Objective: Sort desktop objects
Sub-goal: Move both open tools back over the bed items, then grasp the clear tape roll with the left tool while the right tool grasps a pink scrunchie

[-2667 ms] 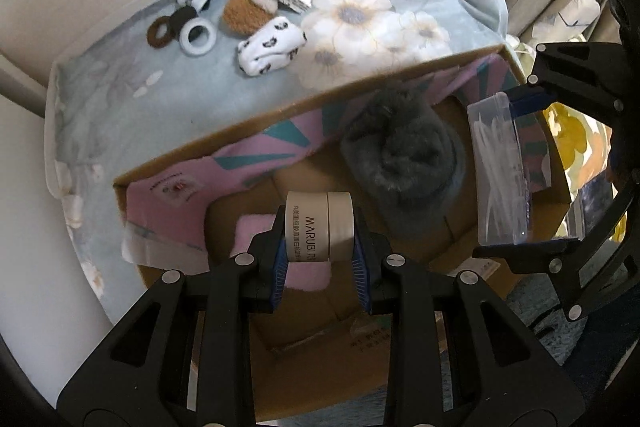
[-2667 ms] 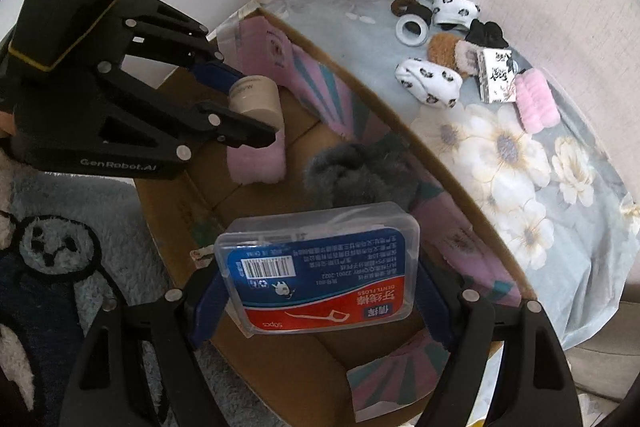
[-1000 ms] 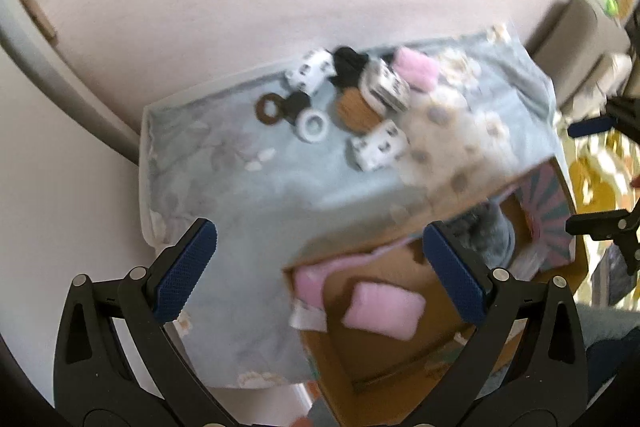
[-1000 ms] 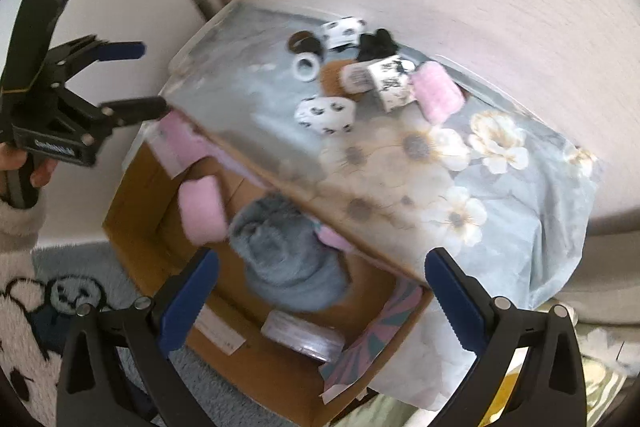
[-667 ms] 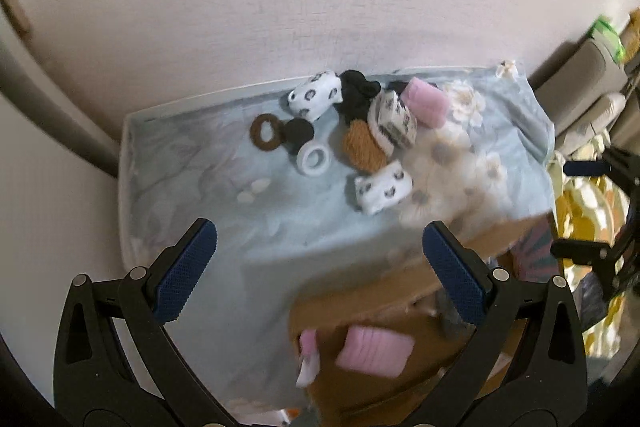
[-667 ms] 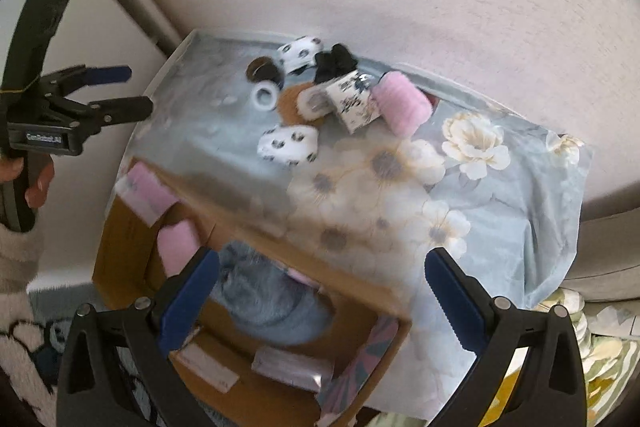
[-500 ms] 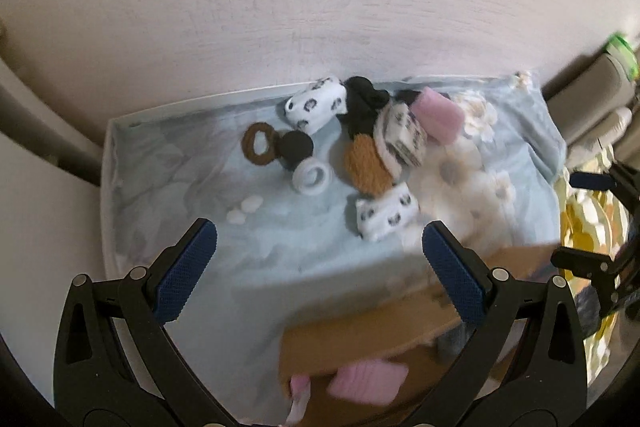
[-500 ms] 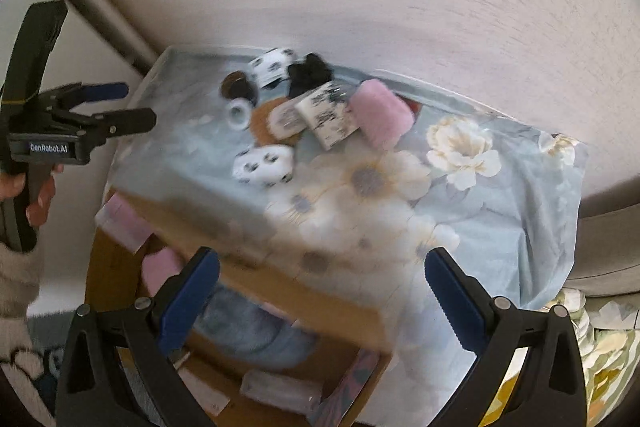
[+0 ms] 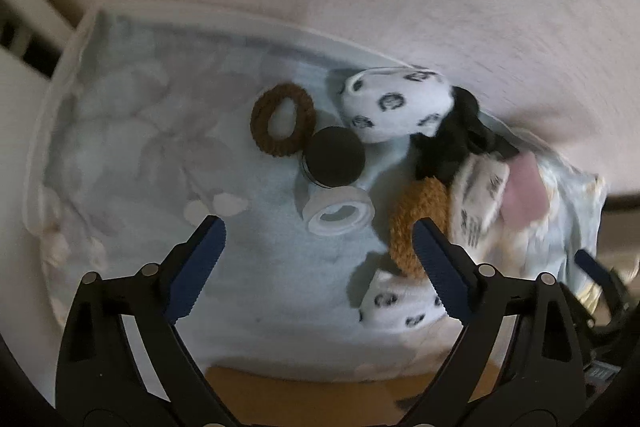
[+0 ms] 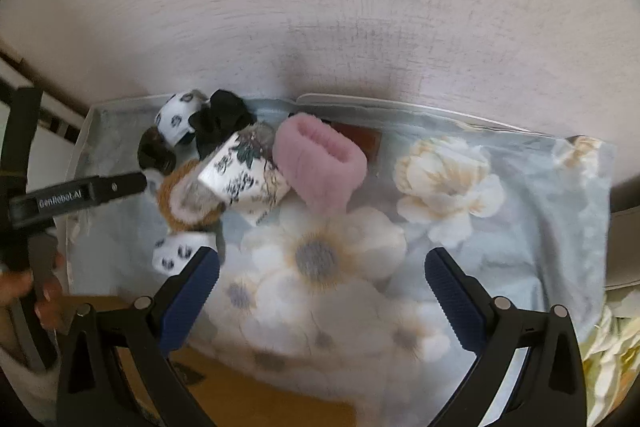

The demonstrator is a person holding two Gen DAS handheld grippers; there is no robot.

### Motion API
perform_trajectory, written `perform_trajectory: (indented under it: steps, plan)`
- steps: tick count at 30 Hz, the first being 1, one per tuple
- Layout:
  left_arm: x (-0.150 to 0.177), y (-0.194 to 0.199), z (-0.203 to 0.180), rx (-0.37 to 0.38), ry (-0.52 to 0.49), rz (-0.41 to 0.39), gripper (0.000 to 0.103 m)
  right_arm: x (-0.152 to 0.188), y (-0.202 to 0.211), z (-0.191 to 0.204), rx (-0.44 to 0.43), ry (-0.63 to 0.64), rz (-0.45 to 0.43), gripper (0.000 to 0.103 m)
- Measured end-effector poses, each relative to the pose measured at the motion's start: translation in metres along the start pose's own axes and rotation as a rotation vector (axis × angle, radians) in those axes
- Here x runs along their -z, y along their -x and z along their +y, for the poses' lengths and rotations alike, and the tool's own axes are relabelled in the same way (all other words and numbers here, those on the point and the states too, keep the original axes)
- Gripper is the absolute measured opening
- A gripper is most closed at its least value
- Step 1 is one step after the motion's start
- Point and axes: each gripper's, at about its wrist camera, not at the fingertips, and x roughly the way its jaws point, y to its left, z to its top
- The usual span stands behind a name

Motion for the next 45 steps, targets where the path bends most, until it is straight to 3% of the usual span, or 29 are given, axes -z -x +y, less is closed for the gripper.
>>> perform_trajectory:
  steps: [5, 12, 15, 18, 22, 24, 26, 32, 41, 45]
  plan:
    - [0.002, -0.015, 0.003, -0.010, 0.097, 0.021, 0.088, -0.009, -0.013, -0.005, 0.005, -0.056, -0.009, 0.103]
    - [0.007, -0.020, 0.004, -0.031, 0.182, -0.012, 0.088, -0.015, -0.027, -0.012, 0.001, -0.182, -0.043, 0.103]
    - [0.008, -0.022, 0.003, -0.038, 0.196, -0.012, 0.080, -0.019, -0.032, -0.017, -0.010, -0.234, -0.062, 0.103]
    - [0.010, -0.027, 0.001, -0.046, 0.193, 0.010, 0.068, -0.019, -0.036, -0.023, -0.037, -0.269, -0.067, 0.091]
    - [0.012, -0.026, -0.001, -0.057, 0.187, 0.005, 0.060, -0.018, -0.045, -0.030, -0.076, -0.284, -0.046, 0.061]
    - [0.013, -0.025, -0.002, -0.064, 0.182, -0.001, 0.053, -0.017, -0.046, -0.032, -0.101, -0.288, -0.050, 0.054]
    - [0.015, -0.023, -0.003, -0.067, 0.173, -0.008, 0.040, -0.017, -0.045, -0.032, -0.112, -0.276, -0.056, 0.038]
    - [0.022, -0.018, -0.007, -0.044, 0.151, -0.002, 0.040, -0.013, -0.034, -0.027, -0.093, -0.215, -0.074, 0.027]
    - [0.034, 0.008, -0.005, -0.024, 0.129, -0.024, 0.040, -0.009, -0.009, -0.041, -0.093, -0.199, -0.112, 0.025]
    - [0.040, 0.024, -0.010, -0.039, 0.074, -0.042, 0.040, -0.002, 0.008, -0.046, -0.086, -0.189, -0.126, 0.025]
